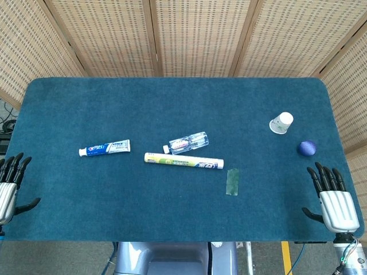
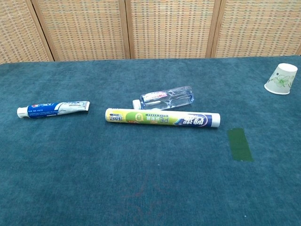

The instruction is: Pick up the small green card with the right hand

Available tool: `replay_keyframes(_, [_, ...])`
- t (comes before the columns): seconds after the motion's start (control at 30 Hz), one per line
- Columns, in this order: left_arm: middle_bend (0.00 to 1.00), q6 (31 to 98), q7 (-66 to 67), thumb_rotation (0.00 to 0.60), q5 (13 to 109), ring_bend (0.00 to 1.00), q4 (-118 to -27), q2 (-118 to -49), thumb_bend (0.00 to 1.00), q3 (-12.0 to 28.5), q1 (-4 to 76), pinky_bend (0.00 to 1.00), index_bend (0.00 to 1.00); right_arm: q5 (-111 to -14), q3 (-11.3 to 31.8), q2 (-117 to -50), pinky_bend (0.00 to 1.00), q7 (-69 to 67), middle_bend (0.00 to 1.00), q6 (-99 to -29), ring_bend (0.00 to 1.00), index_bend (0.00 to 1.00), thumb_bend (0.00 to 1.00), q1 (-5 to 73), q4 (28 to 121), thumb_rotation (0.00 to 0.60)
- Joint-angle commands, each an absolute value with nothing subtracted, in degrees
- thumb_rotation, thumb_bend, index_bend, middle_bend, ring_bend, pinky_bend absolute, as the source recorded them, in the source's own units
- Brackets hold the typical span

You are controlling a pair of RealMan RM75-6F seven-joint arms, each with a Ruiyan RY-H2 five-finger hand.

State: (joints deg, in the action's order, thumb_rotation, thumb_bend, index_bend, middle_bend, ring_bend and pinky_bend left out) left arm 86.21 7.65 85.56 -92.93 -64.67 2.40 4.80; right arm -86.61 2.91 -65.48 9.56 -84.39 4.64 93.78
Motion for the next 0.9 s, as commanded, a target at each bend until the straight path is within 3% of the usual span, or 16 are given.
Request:
replay_keyframes(0.03, [0.00, 86.18, 7.79, 0.600, 85.57, 0.00, -93.06, -64.68, 0.05, 2.39, 4.80, 0.00, 0.00, -86.66, 2.90, -65.61, 0.00, 9.62, 0.00, -84.32, 0.00, 0.03, 0.09, 4.70, 93.73, 0.600])
replay_keyframes(0.43, [0.00, 86.37, 6.93, 0.600, 85.40, 0.00, -93.15, -64.37, 0.05, 2.59, 4.68, 0.00, 0.00, -88.48, 2.29, -67.57, 0.00, 13.66, 0.00, -83.88, 0.00, 0.03, 0.09, 5.46, 96.13, 0.600])
replay_keyframes(0.9, [0.00, 86.42, 6.15, 0.600, 85.88, 0.00, -93.15, -64.21, 0.05, 2.45, 4.68, 0.00, 0.00, -84.63, 4.03, -76.60, 0.00, 27.60, 0.00, -76.62, 0.00, 0.03, 0.13, 10.53, 102.97, 0.600])
